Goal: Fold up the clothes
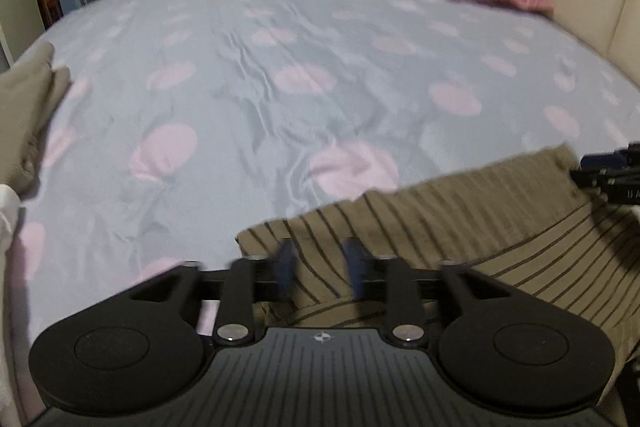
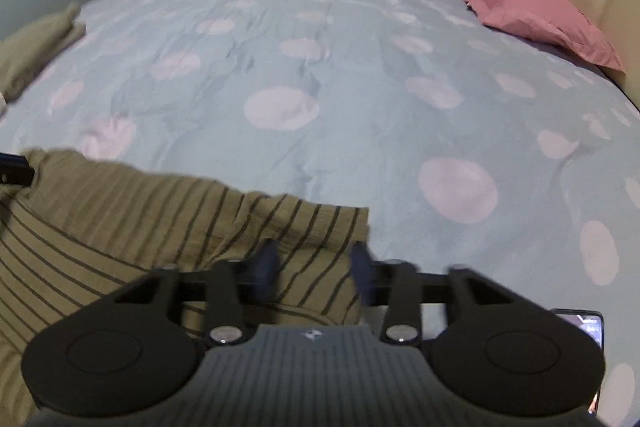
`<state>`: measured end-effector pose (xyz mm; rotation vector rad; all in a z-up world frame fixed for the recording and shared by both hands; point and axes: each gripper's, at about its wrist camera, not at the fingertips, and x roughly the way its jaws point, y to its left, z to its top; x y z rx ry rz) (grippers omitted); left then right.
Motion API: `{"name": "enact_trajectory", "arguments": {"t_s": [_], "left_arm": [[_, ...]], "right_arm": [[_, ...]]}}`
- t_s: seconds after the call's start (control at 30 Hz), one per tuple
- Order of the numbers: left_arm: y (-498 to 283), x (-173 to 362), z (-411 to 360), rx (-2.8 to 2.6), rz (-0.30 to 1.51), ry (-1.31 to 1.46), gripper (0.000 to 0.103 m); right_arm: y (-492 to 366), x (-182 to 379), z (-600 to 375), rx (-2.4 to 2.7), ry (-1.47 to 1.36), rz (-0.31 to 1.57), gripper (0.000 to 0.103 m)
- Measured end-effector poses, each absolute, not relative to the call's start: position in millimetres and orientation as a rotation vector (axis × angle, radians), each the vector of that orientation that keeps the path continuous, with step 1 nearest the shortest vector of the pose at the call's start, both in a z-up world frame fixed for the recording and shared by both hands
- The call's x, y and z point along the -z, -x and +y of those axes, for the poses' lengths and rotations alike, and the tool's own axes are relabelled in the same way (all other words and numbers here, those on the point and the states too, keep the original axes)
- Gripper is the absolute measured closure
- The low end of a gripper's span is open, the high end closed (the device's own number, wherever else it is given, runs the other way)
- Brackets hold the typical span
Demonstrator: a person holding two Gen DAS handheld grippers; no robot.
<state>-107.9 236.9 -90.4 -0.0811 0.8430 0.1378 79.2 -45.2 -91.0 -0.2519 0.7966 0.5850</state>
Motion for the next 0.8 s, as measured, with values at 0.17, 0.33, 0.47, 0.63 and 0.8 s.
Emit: {"name": "enact_trajectory", "arguments": {"t_s": [0.17, 0.33, 0.47, 0.63, 0.8], "left_arm": [[120, 75, 251, -0.128, 0.851, 0.187, 0.041], [135, 79, 264, -0.111, 0.910, 0.299, 0.036], [139, 96, 268, -0.120, 0.996, 0.345, 0.036], [145, 117, 277, -0.118, 1.032, 0.409, 0.036], [144, 125, 273, -0.112, 1.025, 0.394, 0.030]], "right_arm": [[-84, 79, -68, -0.612, 0.141, 0.877, 0.052], [-79, 73, -82, -0.677, 0.089, 0.951, 0.029], [-74, 80, -83, -0.683, 0.126, 1.007, 0.029], [-84, 100, -91, -0.652, 0.088, 1.099, 0.029], [-83, 111, -88, -0.653, 0.097, 1.111, 0.022]]}}
